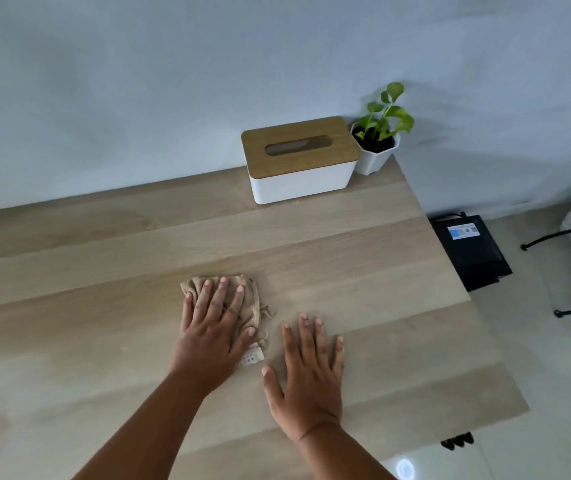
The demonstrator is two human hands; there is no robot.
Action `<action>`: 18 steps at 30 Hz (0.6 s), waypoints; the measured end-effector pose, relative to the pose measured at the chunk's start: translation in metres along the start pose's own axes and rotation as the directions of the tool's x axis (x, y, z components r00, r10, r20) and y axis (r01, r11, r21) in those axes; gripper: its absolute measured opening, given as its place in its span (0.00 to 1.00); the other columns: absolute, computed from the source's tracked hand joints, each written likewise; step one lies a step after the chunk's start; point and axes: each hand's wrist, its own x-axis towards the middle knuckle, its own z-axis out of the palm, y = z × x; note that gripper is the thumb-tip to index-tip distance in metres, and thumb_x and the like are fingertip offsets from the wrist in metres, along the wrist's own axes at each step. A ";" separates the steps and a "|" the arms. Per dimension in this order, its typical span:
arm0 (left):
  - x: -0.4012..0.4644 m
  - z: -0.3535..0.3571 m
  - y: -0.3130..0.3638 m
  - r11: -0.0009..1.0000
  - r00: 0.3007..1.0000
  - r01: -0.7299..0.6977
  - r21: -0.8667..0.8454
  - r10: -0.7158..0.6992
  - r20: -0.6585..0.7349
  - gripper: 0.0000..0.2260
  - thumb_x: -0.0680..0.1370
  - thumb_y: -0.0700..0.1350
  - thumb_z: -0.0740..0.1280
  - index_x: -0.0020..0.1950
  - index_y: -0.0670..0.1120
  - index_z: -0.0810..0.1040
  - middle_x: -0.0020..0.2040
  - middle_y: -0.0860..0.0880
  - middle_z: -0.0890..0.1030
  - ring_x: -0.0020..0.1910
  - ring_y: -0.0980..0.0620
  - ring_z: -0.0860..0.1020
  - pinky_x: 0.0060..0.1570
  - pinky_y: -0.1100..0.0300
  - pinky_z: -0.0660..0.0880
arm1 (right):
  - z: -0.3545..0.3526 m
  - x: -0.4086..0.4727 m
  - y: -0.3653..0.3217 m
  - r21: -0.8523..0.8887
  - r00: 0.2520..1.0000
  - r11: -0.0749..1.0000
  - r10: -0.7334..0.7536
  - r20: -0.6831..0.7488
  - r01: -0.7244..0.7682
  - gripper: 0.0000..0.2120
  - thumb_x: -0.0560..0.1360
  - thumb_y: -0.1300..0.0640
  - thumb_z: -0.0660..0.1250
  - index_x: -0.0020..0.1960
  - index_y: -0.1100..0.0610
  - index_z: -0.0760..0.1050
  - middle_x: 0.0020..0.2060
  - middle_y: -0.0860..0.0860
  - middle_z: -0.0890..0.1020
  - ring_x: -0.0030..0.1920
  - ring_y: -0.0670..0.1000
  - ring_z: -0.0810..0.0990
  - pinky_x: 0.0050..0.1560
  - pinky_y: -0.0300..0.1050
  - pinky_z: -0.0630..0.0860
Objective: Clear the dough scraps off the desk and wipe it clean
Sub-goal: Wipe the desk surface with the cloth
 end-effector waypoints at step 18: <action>-0.072 -0.020 0.042 0.876 0.945 0.298 -0.380 -0.327 -0.014 0.30 0.82 0.54 0.54 0.84 0.50 0.55 0.85 0.49 0.54 0.84 0.48 0.47 0.82 0.45 0.48 | -0.039 0.052 0.002 0.278 0.880 0.835 -0.445 -0.166 0.474 0.17 0.80 0.55 0.67 0.68 0.59 0.79 0.71 0.55 0.77 0.71 0.58 0.75 0.71 0.60 0.71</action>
